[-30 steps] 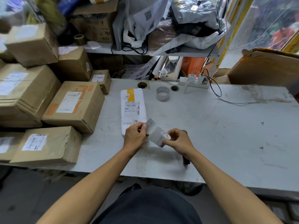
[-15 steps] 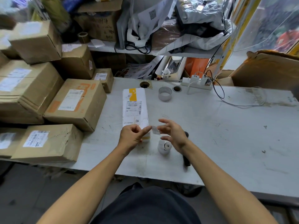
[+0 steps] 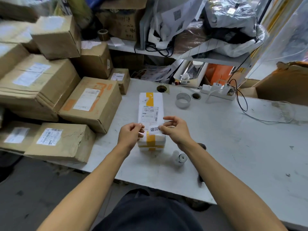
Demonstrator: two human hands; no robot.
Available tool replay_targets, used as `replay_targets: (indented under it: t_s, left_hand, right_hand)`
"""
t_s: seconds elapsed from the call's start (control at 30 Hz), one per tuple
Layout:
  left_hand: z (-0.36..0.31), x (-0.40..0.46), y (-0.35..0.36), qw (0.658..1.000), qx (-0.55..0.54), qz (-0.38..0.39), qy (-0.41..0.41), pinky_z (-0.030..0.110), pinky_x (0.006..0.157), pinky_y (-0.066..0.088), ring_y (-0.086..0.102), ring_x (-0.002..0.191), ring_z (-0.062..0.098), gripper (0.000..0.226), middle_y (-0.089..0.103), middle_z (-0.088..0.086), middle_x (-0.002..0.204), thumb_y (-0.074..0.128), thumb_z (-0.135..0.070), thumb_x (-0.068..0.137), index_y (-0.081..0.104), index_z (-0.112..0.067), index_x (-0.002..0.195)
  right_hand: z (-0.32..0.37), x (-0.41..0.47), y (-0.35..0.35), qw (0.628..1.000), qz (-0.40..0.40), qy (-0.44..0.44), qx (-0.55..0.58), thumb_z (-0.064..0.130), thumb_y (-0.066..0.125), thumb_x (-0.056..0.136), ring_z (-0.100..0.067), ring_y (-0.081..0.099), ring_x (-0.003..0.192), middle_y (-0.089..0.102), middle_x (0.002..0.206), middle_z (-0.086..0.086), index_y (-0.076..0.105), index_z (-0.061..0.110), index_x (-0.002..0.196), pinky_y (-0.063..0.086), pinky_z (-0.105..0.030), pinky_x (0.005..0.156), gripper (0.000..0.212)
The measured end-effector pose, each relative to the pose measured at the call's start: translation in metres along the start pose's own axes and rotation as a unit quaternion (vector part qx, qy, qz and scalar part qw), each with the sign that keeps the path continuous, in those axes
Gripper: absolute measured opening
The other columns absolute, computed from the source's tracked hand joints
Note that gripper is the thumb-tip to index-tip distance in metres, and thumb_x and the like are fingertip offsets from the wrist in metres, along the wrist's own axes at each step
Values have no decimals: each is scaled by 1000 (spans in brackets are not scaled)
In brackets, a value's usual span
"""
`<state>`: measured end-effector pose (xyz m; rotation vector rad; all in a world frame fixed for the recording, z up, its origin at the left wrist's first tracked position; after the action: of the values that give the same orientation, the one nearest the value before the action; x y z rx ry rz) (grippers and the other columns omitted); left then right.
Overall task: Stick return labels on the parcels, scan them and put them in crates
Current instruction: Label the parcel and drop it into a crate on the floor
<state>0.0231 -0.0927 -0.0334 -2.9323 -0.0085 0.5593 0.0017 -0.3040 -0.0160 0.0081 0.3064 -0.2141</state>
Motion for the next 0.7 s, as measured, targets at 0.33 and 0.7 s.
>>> replay_targets:
  t_s: [0.33, 0.7]
  left_hand:
    - [14, 29, -6, 985, 168, 30, -10, 39, 98, 52, 54, 121, 23, 79, 50, 3, 141, 81, -35, 85, 39, -23, 151]
    - [37, 22, 24, 972, 55, 209, -89, 54, 86, 59, 67, 108, 25, 67, 72, -5, 115, 78, -18, 86, 48, -45, 140]
  right_hand:
    - [1, 10, 37, 920, -59, -90, -377, 29, 78, 78, -11, 59, 90, 60, 94, 12, 61, 28, 122, 53, -32, 75, 47]
    - [-36, -5, 13, 984, -115, 68, -117, 31, 58, 100, -15, 66, 102, 71, 114, -1, 68, 15, 114, 49, -14, 72, 23]
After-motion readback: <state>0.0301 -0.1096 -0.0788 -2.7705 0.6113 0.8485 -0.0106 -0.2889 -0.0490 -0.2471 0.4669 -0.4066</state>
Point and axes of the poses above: each hand's wrist, its own x-axis towards the middle knuckle, its own y-axis out of the palm, z = x × y, the point moved 10 cm from there along x, towards the middle knuckle
